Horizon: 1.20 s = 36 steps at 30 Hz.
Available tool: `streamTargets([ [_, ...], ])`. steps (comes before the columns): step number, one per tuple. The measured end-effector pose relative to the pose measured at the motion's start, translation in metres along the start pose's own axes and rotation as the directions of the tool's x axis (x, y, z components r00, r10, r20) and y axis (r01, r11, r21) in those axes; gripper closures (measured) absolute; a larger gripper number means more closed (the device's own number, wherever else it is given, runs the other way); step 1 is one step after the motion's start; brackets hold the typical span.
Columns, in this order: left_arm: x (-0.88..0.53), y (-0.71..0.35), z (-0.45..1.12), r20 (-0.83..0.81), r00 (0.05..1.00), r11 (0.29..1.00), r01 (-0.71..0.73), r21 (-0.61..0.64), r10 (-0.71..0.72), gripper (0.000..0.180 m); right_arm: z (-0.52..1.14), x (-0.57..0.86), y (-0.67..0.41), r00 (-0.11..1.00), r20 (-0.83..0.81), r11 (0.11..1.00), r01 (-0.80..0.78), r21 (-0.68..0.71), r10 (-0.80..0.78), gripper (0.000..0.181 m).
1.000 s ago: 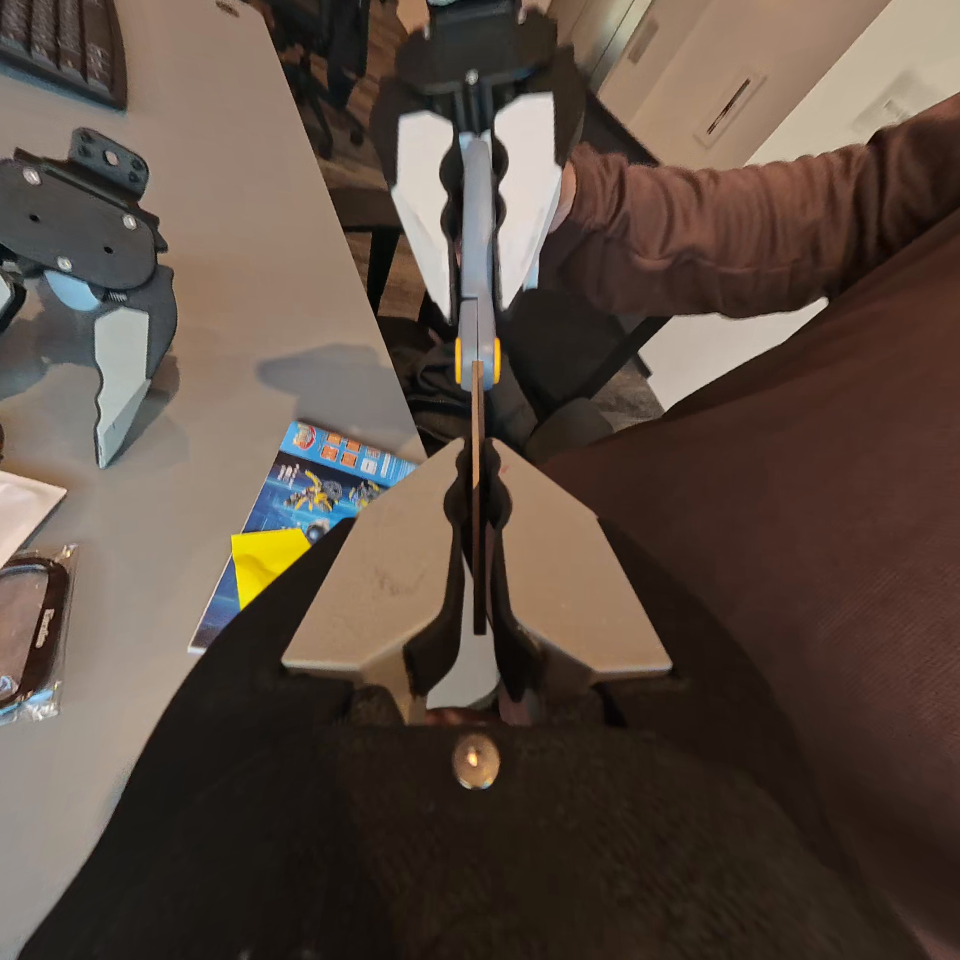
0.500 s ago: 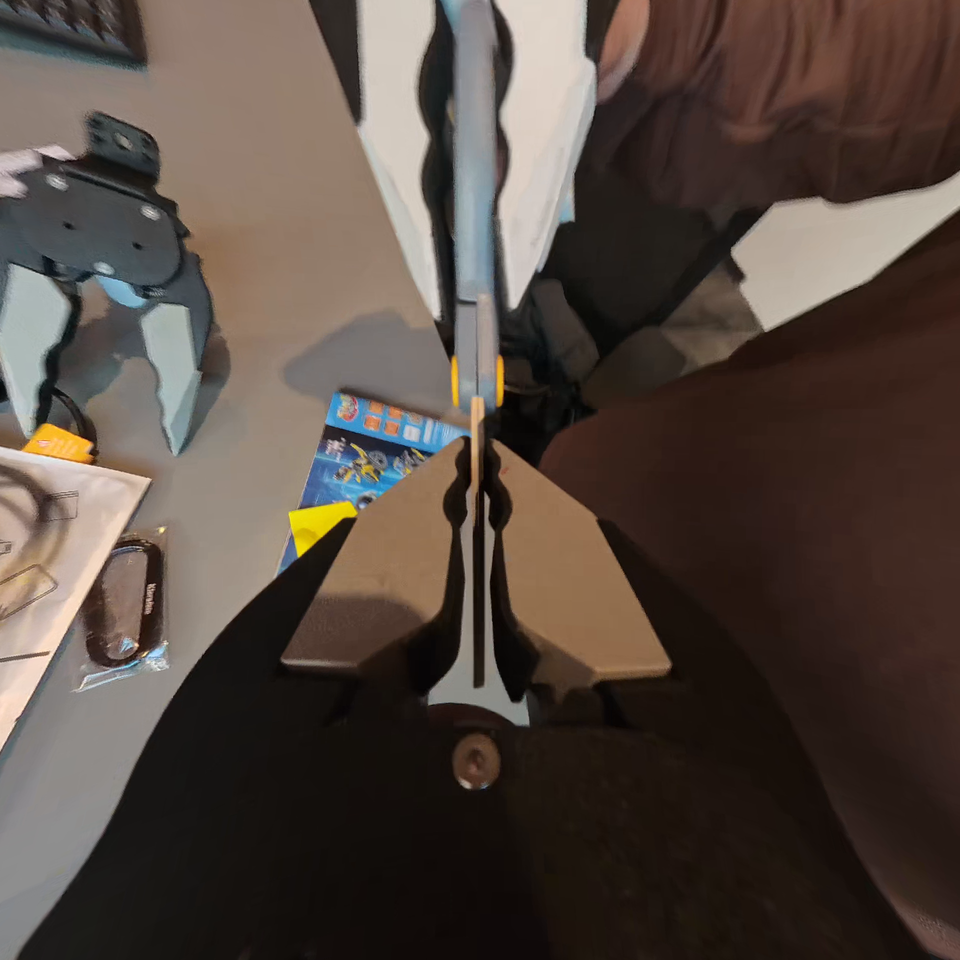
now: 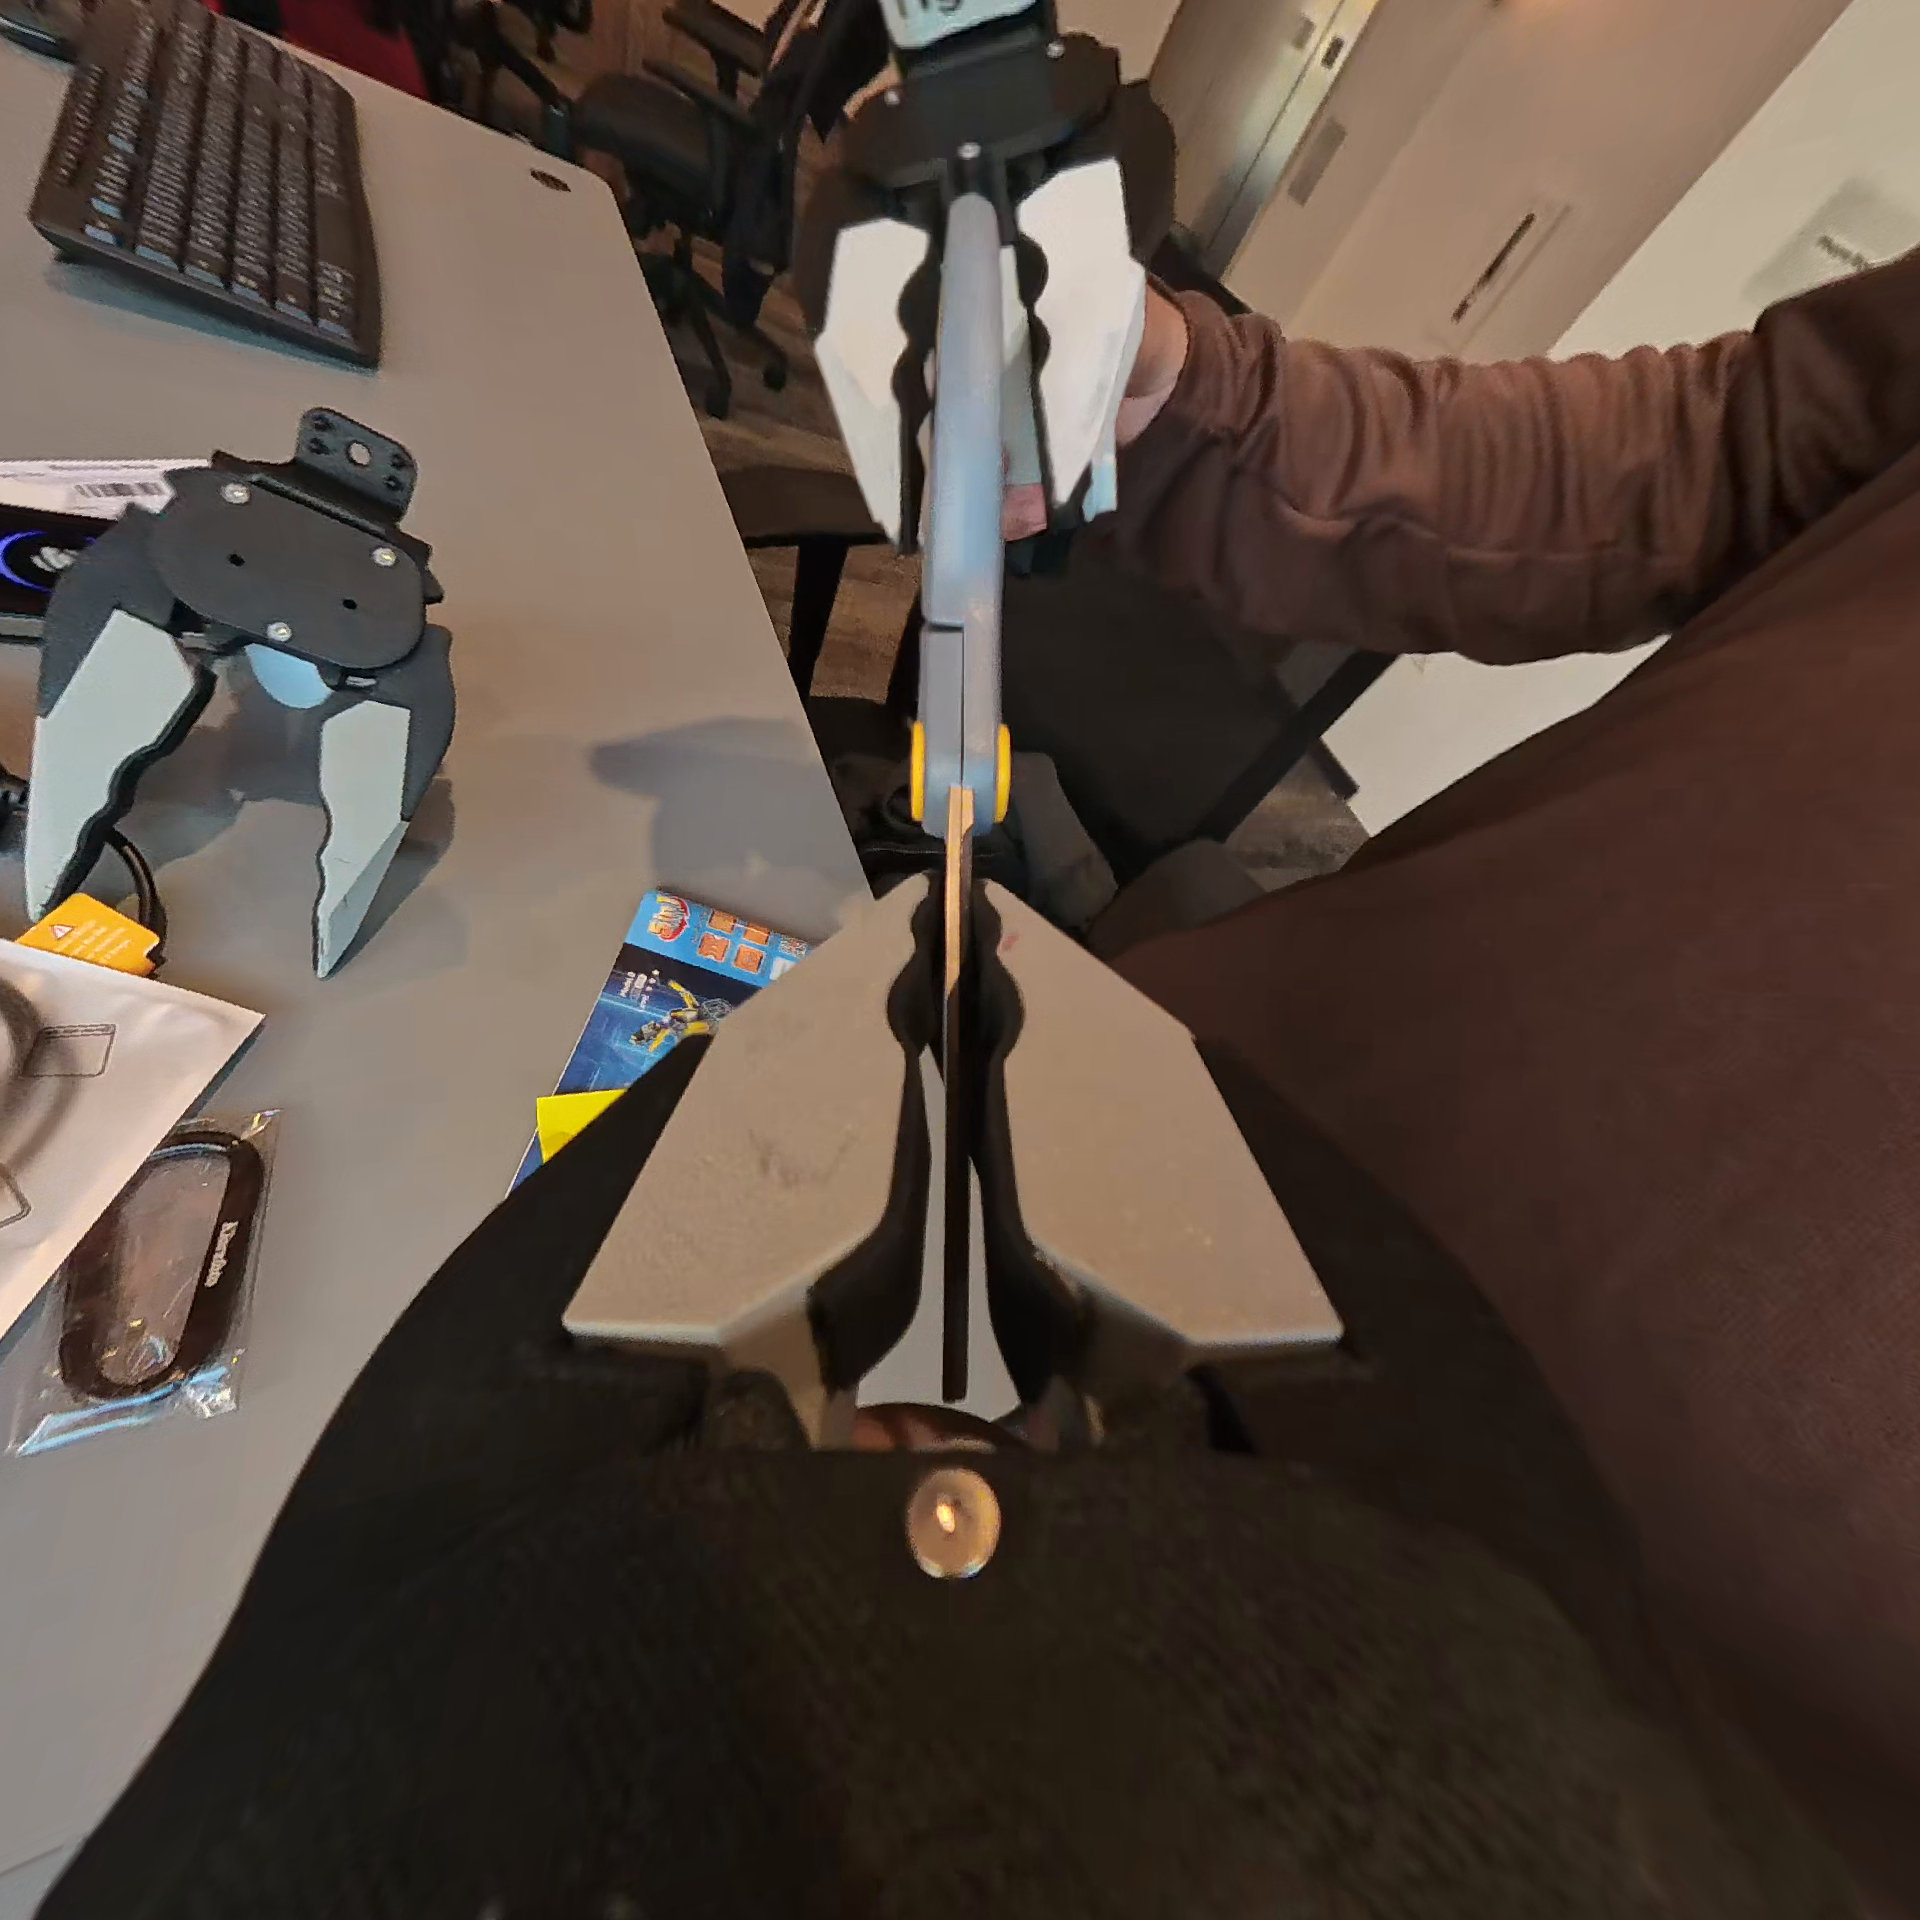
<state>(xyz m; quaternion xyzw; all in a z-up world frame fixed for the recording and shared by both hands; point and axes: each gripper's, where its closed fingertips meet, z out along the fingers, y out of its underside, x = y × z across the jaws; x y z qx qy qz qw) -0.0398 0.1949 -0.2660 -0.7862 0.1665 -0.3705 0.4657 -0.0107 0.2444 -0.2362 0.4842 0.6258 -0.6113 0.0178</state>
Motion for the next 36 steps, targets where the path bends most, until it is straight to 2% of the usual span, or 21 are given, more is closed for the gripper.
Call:
streamTargets([
  [3, 0.005, -0.005, 0.007, -0.026, 1.0, 1.0, -0.012, -0.005, 0.012, 0.179, 0.018, -0.003, 0.009, 0.999, 0.034, 0.996, 0.035, -0.085, -0.032, 0.164],
  [6, 0.003, -0.007, 0.01, -0.025, 1.0, 1.0, -0.012, -0.008, 0.012, 0.179, 0.023, 0.0, 0.007, 0.998, 0.022, 0.994, 0.066, -0.088, -0.064, 0.167],
  [8, 0.004, -0.009, 0.011, -0.031, 0.999, 1.0, -0.005, -0.004, 0.005, 0.179, 0.024, -0.003, 0.003, 0.997, 0.043, 0.996, 0.06, -0.068, -0.057, 0.167],
  [11, 0.011, -0.001, 0.02, -0.037, 0.998, 0.995, -0.06, -0.079, 0.057, 0.178, 0.033, -0.012, 0.005, 0.994, 0.098, 0.995, 0.051, -0.085, -0.042, 0.156],
  [13, 0.01, 0.005, 0.024, -0.035, 0.997, 0.991, -0.072, -0.114, 0.069, 0.178, 0.034, -0.006, 0.011, 0.996, 0.054, 0.989, 0.081, -0.12, -0.075, 0.164],
  [16, 0.011, 0.006, 0.025, -0.047, 0.998, 0.992, -0.058, -0.113, 0.053, 0.178, 0.034, -0.006, 0.013, 0.996, 0.06, 0.988, 0.067, -0.136, -0.06, 0.164],
  [21, 0.005, 0.012, 0.028, -0.046, 0.996, 0.978, -0.086, -0.192, 0.078, 0.178, 0.034, 0.002, 0.029, 0.997, 0.026, 0.967, 0.073, -0.242, -0.068, 0.164],
  [22, 0.004, 0.011, 0.027, -0.051, 0.997, 0.977, -0.075, -0.199, 0.066, 0.178, 0.035, 0.005, 0.031, 0.997, 0.006, 0.964, 0.082, -0.252, -0.083, 0.169],
  [26, 0.001, 0.013, 0.026, -0.054, 0.994, 0.962, -0.102, -0.252, 0.091, 0.178, 0.035, 0.008, 0.032, 0.986, -0.039, 0.961, 0.15, -0.231, -0.164, 0.172],
  [29, 0.003, 0.014, 0.027, -0.066, 0.993, 0.958, -0.11, -0.265, 0.096, 0.178, 0.035, 0.005, 0.033, 0.997, -0.022, 0.979, 0.067, -0.193, -0.073, 0.169],
  [32, 0.003, 0.017, 0.028, -0.073, 0.993, 0.956, -0.113, -0.273, 0.096, 0.179, 0.036, -0.004, 0.033, 0.998, 0.054, 0.986, -0.007, -0.164, 0.016, 0.156],
  [36, 0.004, 0.017, 0.029, -0.086, 0.994, 0.963, -0.087, -0.256, 0.067, 0.178, 0.036, 0.003, 0.021, 1.0, 0.011, 0.997, 0.014, -0.073, -0.013, 0.166],
])
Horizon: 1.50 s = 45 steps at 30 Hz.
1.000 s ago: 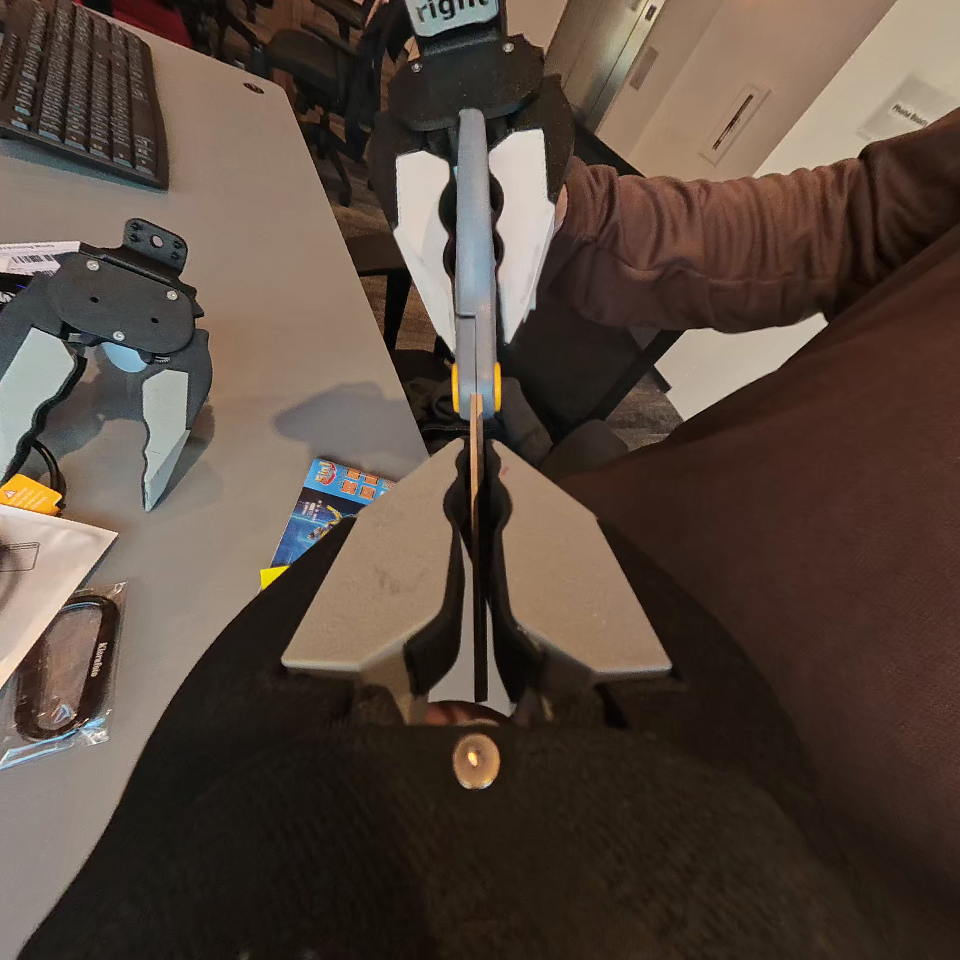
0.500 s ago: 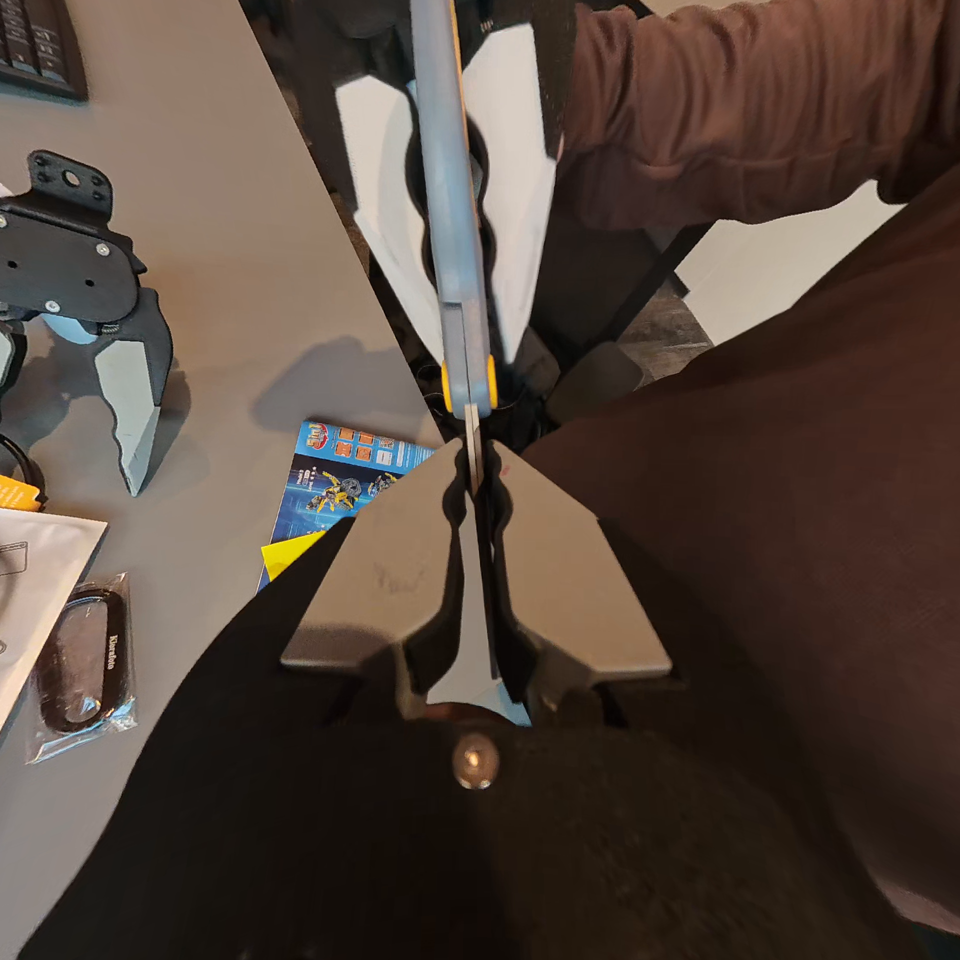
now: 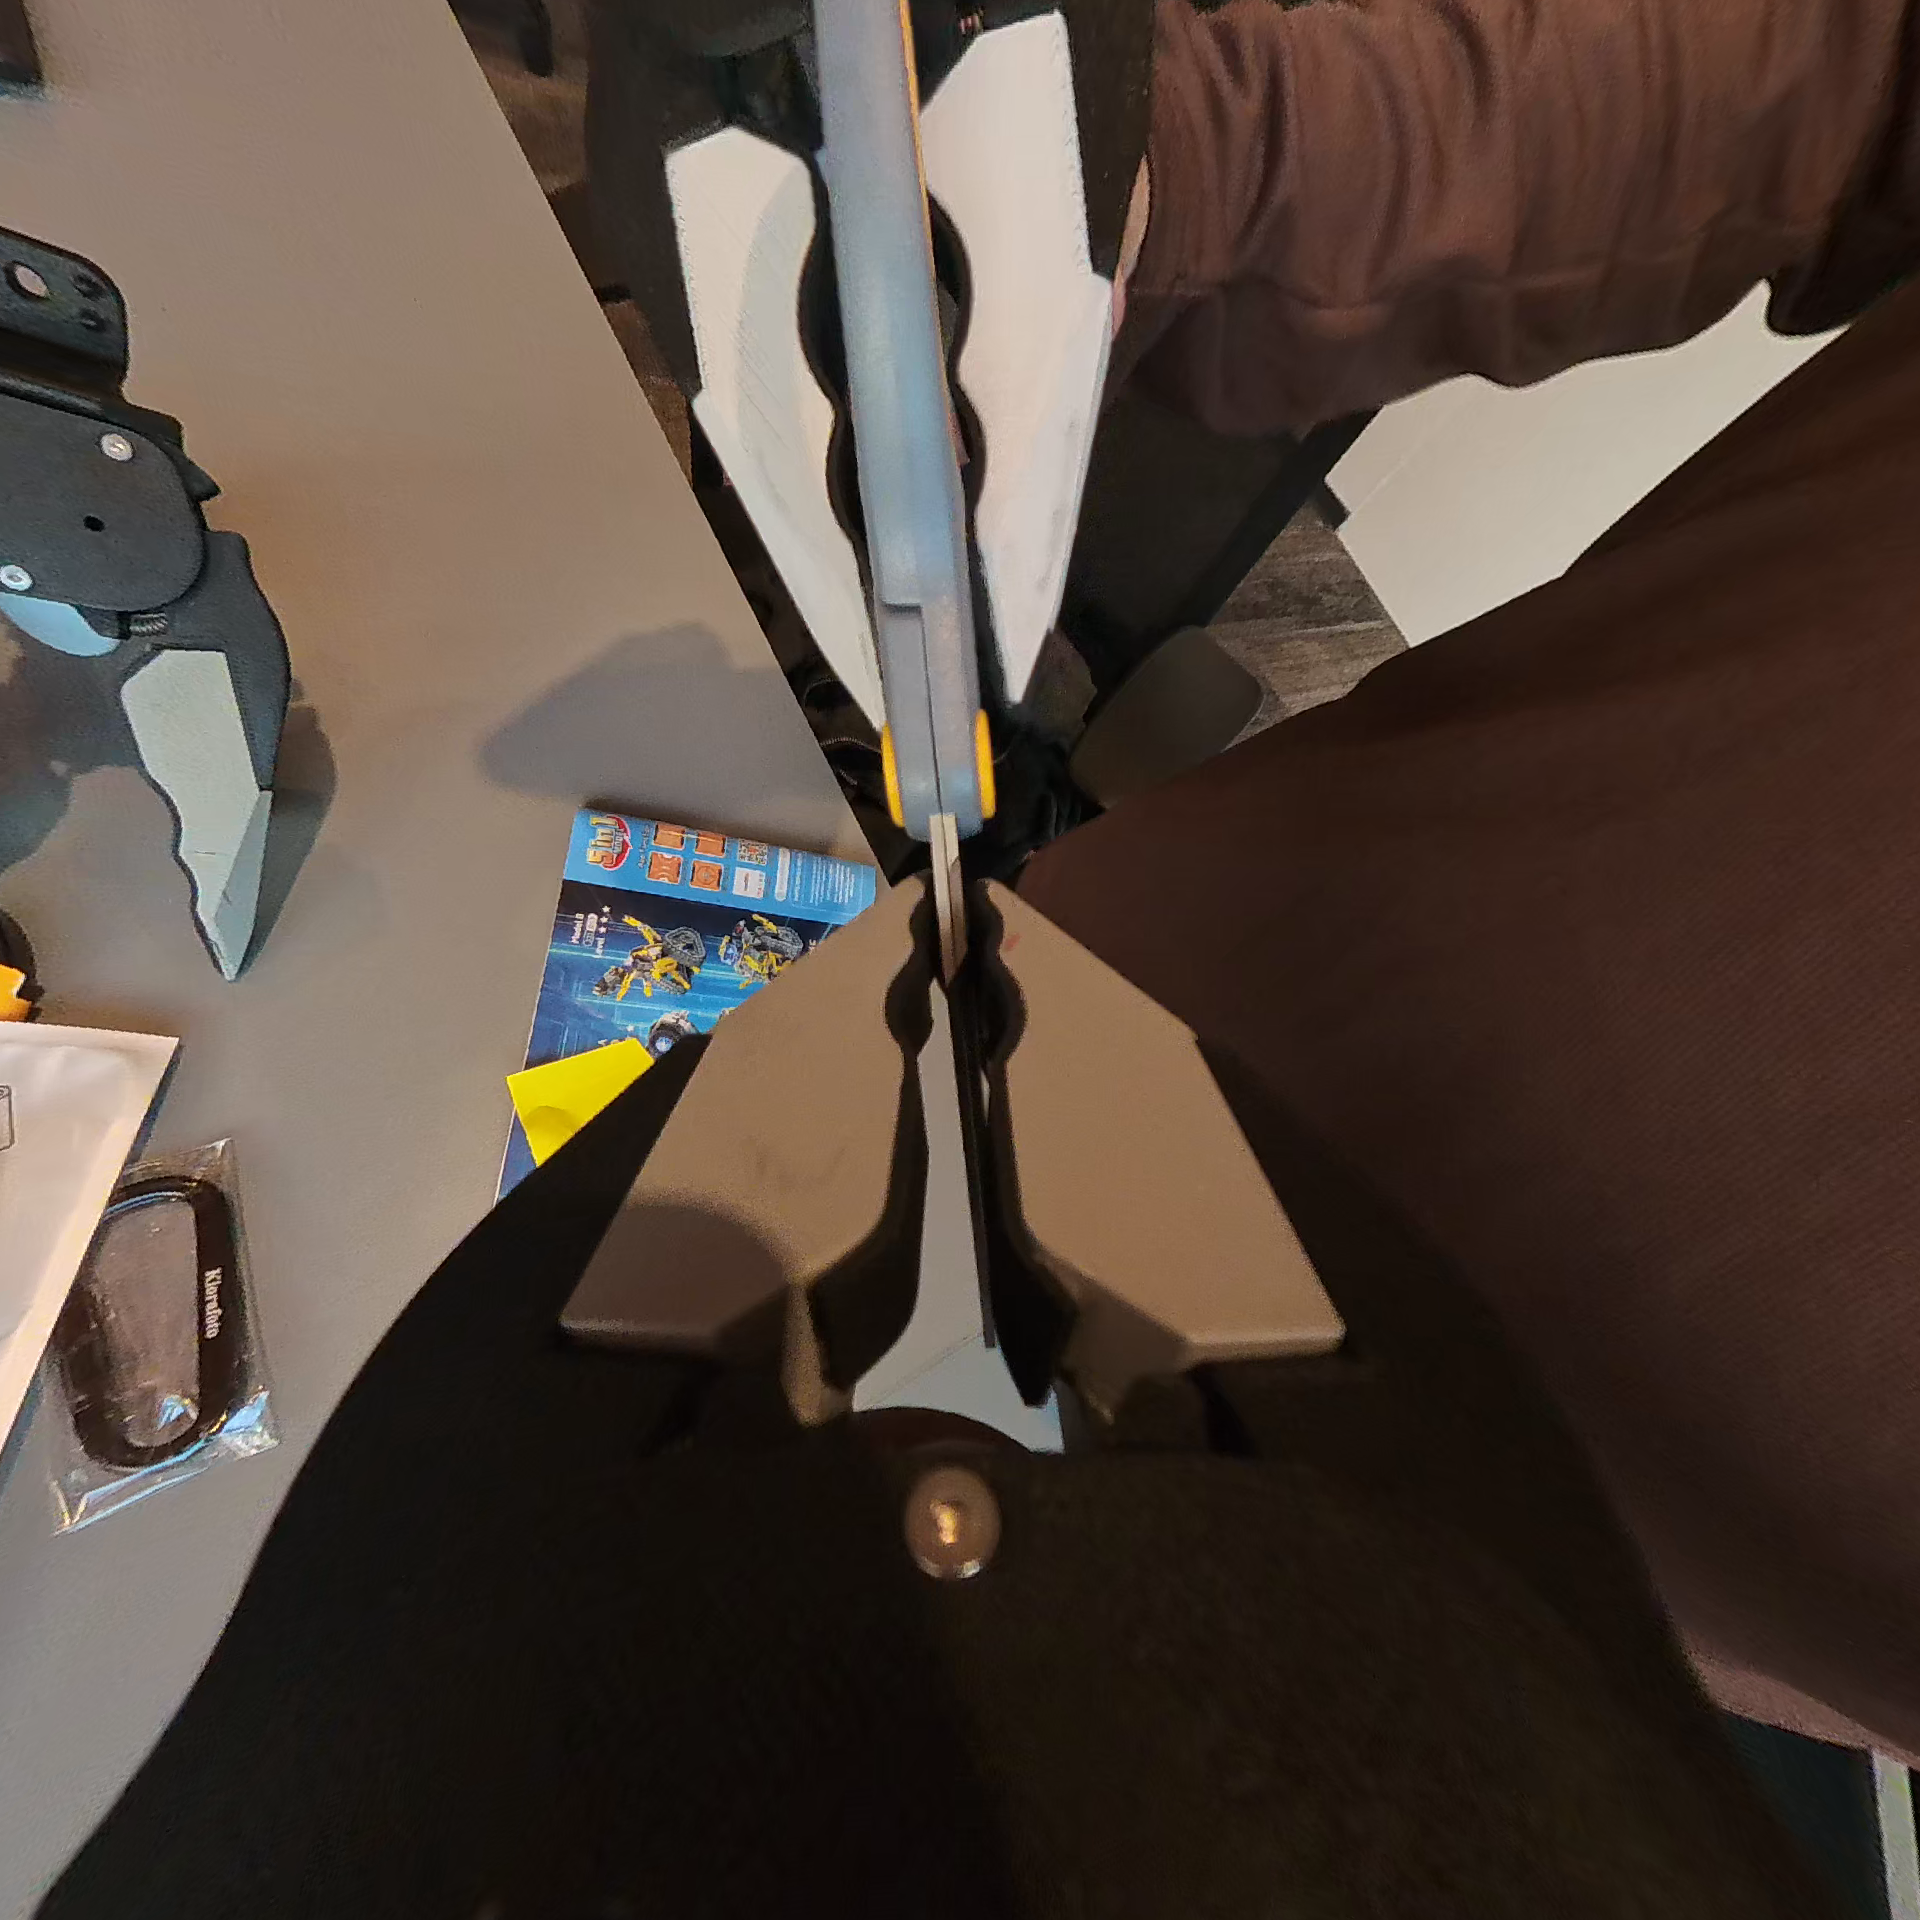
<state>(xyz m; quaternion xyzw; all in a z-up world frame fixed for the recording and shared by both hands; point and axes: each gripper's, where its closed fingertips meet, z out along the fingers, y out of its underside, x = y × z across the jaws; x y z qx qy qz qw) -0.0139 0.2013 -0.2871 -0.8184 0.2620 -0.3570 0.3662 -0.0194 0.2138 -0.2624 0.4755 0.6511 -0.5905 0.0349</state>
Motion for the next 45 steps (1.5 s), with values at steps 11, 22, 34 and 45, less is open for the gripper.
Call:
streamTargets([
  [11, -0.004, 0.002, -0.001, -0.021, 0.998, 0.997, 0.062, 0.046, -0.061, 0.178, 0.005, 0.006, 0.002, 0.997, -0.015, 0.986, -0.073, 0.147, 0.076, 0.168],
  [22, 0.003, 0.01, 0.003, -0.059, 0.997, 0.998, 0.037, -0.042, -0.039, 0.179, 0.005, -0.003, 0.008, 0.996, 0.035, 0.987, -0.091, 0.135, 0.087, 0.158],
  [34, 0.005, 0.017, 0.008, -0.065, 0.996, 0.997, 0.054, -0.056, -0.058, 0.179, 0.006, -0.002, 0.014, 0.998, 0.002, 0.991, -0.064, 0.115, 0.064, 0.16],
  [45, 0.003, 0.033, 0.016, -0.053, 0.996, 0.989, 0.069, -0.129, -0.077, 0.179, 0.013, 0.009, 0.029, 0.994, -0.093, 0.997, -0.053, 0.05, 0.058, 0.167],
])
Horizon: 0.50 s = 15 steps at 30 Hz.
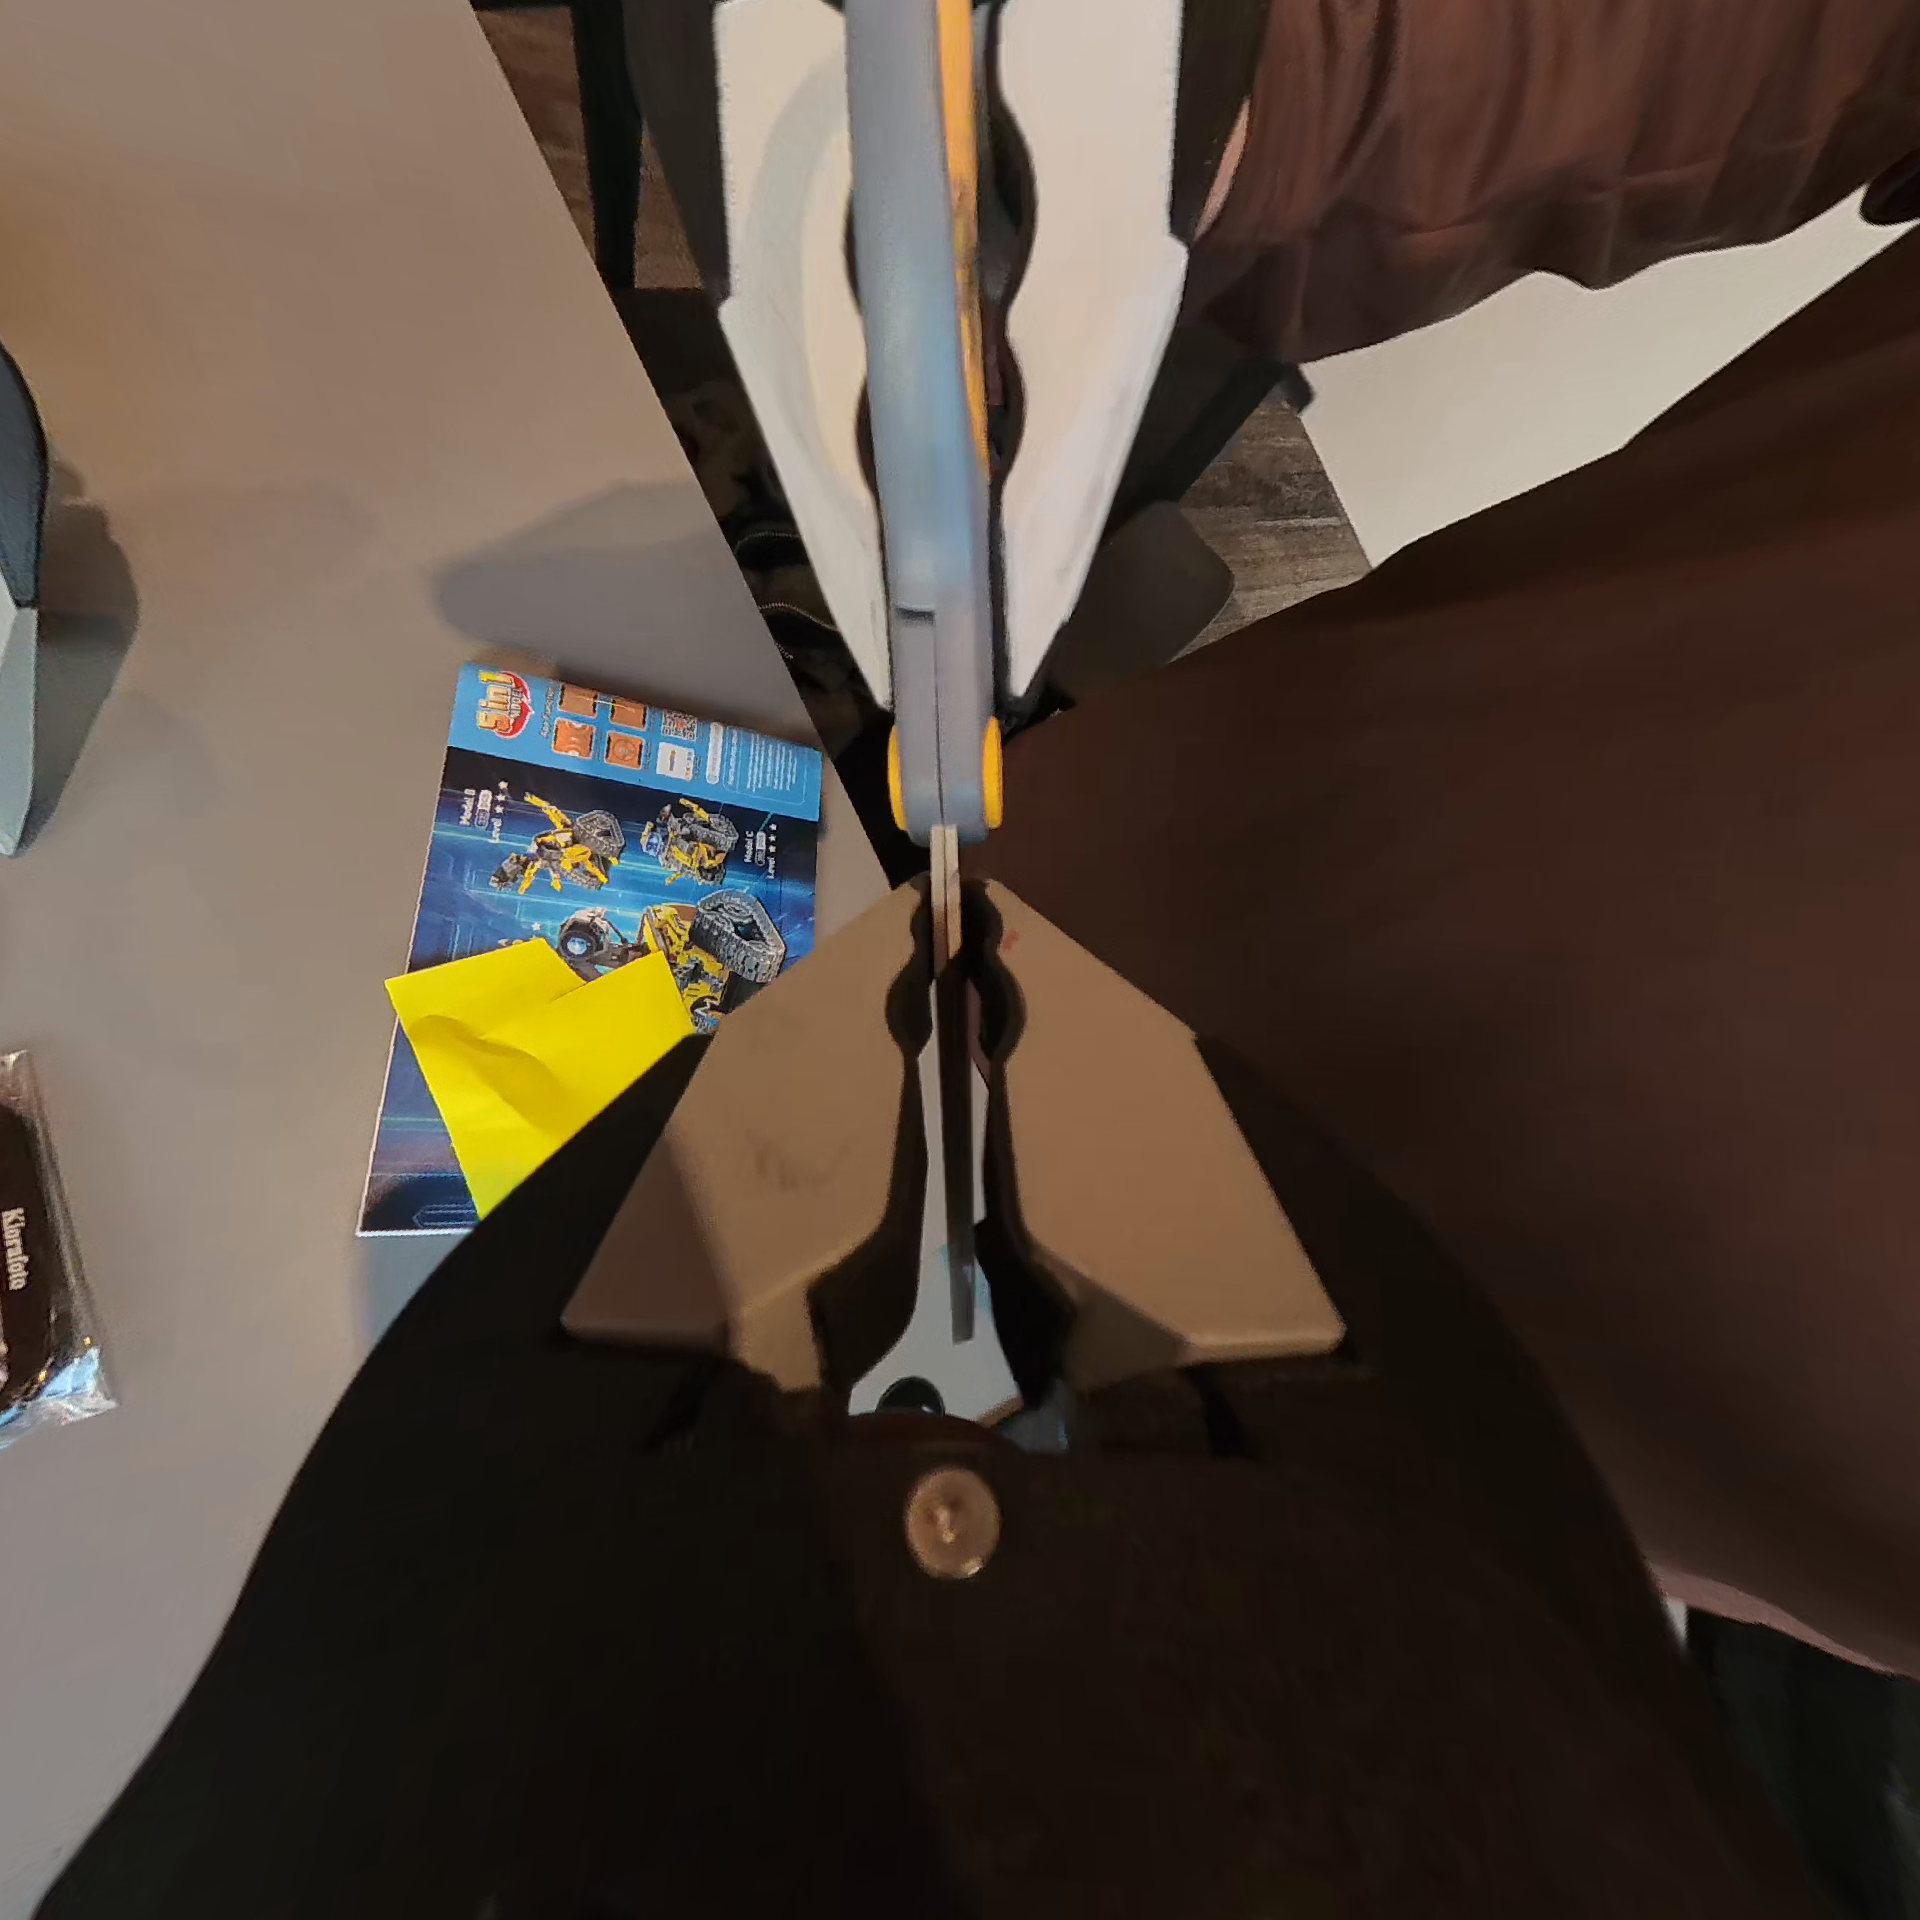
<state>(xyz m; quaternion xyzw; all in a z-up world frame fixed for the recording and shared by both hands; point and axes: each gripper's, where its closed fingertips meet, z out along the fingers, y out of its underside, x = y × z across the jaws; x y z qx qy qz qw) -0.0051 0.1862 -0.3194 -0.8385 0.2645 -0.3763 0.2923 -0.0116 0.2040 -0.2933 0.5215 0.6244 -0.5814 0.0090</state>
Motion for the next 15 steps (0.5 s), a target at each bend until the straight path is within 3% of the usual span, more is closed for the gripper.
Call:
streamTargets([
  [3, -0.015, 0.002, -0.001, 0.053, 0.997, 0.998, 0.046, 0.052, -0.048, 0.175, -0.002, 0.014, 0.004, 0.997, -0.075, 0.999, -0.033, 0.021, 0.034, 0.167],
  [6, -0.044, 0.021, -0.005, 0.162, 0.978, 0.991, 0.126, 0.051, -0.132, 0.143, -0.009, 0.038, 0.018, 0.977, -0.203, 0.998, -0.057, 0.012, 0.059, 0.167],
  [10, -0.083, 0.069, 0.002, 0.363, 0.925, 0.983, 0.156, -0.1, -0.11, 0.125, -0.017, 0.067, 0.043, 0.914, -0.405, 0.996, -0.037, -0.077, 0.003, 0.168],
  [15, -0.113, 0.097, 0.028, 0.488, 0.87, 0.961, 0.19, -0.202, -0.069, 0.12, -0.01, 0.081, 0.053, 0.861, -0.507, 0.994, -0.014, -0.109, -0.043, 0.168],
])
